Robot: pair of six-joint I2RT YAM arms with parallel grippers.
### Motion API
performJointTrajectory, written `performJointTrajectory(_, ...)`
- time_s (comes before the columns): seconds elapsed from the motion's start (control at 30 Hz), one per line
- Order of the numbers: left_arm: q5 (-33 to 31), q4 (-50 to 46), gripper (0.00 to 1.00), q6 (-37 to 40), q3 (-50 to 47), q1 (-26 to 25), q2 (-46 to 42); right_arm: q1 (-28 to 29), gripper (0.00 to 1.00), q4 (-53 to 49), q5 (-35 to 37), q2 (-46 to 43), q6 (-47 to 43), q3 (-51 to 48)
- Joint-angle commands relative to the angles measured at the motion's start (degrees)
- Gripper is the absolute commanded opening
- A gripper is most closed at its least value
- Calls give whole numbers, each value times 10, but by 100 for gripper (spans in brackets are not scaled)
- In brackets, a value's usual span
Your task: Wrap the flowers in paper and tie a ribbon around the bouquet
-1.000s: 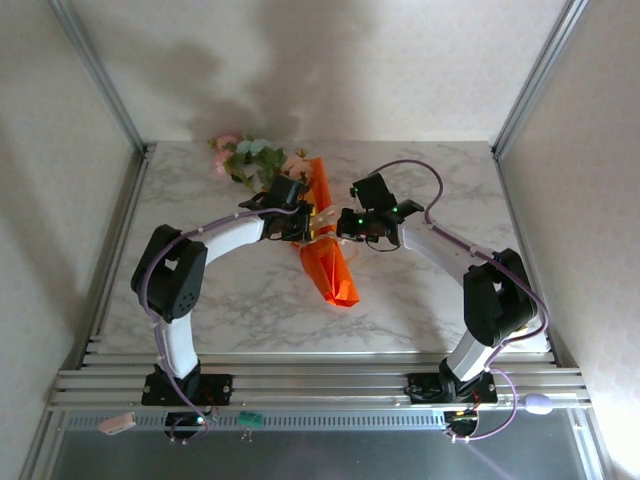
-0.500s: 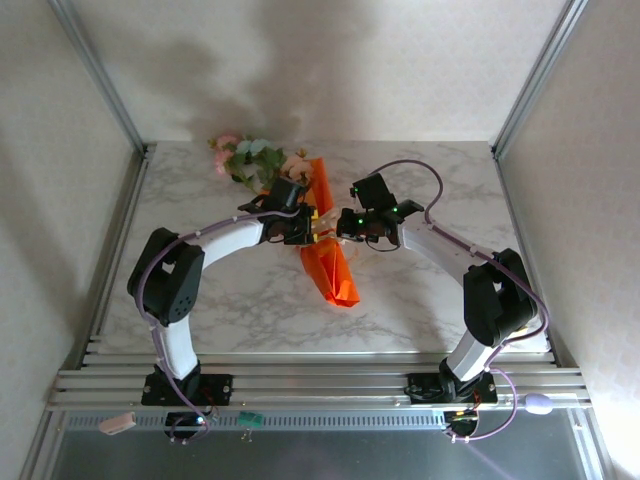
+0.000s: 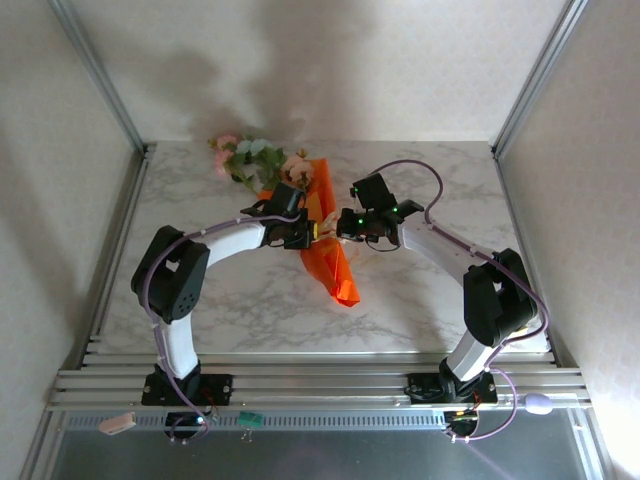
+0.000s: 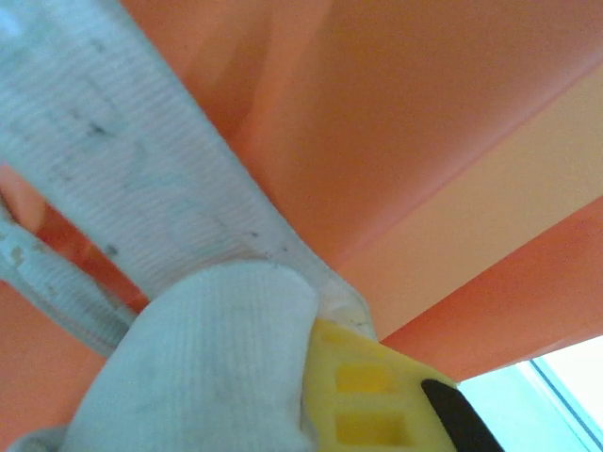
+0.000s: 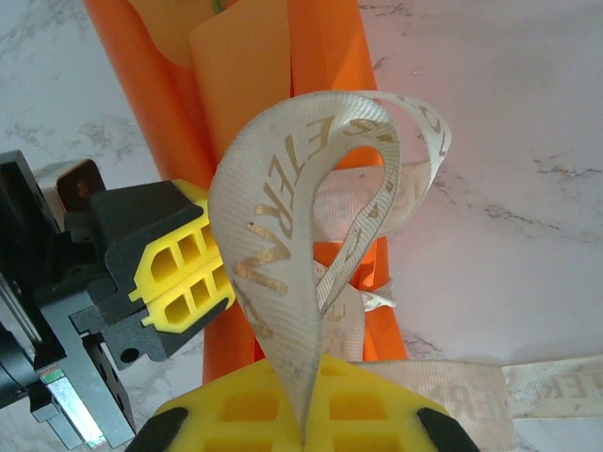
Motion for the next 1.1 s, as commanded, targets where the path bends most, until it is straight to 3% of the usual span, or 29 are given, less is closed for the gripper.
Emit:
performJointTrajectory(0.0,-32,-20,0,35,24,7,-11,5,0,3,1,-12,0,-5)
performJointTrajectory(0.27,-55,14,0,46,4,18,-54,4,0,4,10,-18,-1,-5)
performJointTrajectory(0.5,-40,103,0,45,-47,22,-94,-18,0,-6,43,-29,-1,-1)
performJointTrajectory(0.77,-3,119,0,45,-97,30,-122,-38,0,-16,28,12,-6,44)
performJointTrajectory(0.8,10,104,10,49,-88,31,-109,-39,0,-13,25,14,-5,44)
performJointTrajectory(0.87,16,97,19,52,-80,28,-92,-38,0,-9,23,13,0,38)
performJointTrajectory(1.07,11,104,28,2,-78,18,-70,-35,0,-4,15,2,4,21)
